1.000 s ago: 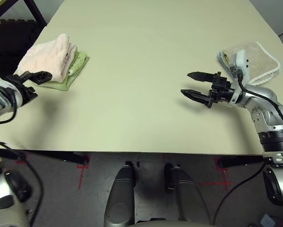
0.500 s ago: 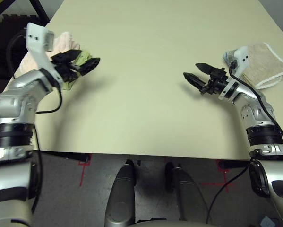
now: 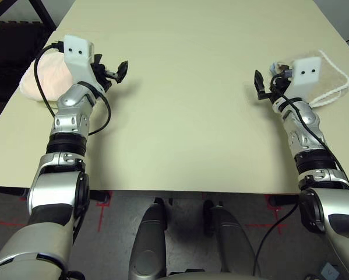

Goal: Fold the towel and set it aside.

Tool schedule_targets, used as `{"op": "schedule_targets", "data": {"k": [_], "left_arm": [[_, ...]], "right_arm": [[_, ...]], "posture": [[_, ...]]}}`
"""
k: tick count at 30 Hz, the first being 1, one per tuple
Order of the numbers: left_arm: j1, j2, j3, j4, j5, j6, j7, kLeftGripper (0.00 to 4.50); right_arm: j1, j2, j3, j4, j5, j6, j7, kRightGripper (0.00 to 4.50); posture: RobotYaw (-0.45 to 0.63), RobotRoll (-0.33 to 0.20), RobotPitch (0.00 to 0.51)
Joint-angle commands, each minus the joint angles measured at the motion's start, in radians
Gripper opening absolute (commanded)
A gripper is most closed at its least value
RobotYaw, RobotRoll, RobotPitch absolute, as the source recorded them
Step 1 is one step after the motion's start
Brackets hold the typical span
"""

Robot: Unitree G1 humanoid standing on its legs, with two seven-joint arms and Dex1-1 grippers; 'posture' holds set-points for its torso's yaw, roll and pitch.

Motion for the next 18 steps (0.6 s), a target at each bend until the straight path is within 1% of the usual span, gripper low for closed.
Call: {"op": "schedule_targets", "data": {"k": [1,4,8,12,18], "left_arm": [[-0.026,-0.022,0.016,0.086,0.039,-0.096,0.038,4.49],[-0.036,-0.037,0.033,0.122,0.043,-0.134,0.054,4.49],[-0.032,-0.040,0.043,0.156,0.052,-0.136,0.041,4.49],[-0.036,-0.041,0.050,0.169,0.056,-0.148,0.026,4.49],[-0.041,-0.036,0.072,0.171,0.049,-0.139,0.021,4.49]], "right_arm": [[-0.024,-0.006,-0.029,0.093,0.023,-0.042,0.021,4.50],[-0.034,-0.015,-0.035,0.140,0.041,-0.063,0.085,4.50],[-0.052,-0.028,-0.047,0.177,0.041,-0.073,0.087,4.50],[-0.062,-0.026,-0.056,0.193,0.067,-0.071,0.137,4.50],[-0.077,-0.030,-0.057,0.207,0.069,-0.081,0.153,4.50]], "posture": [[0.03,0.000,0.193],[0.00,0.000,0.197],[-0.02,0.000,0.201],[-0.01,0.000,0.202],[-0.02,0.000,0.205]]}}
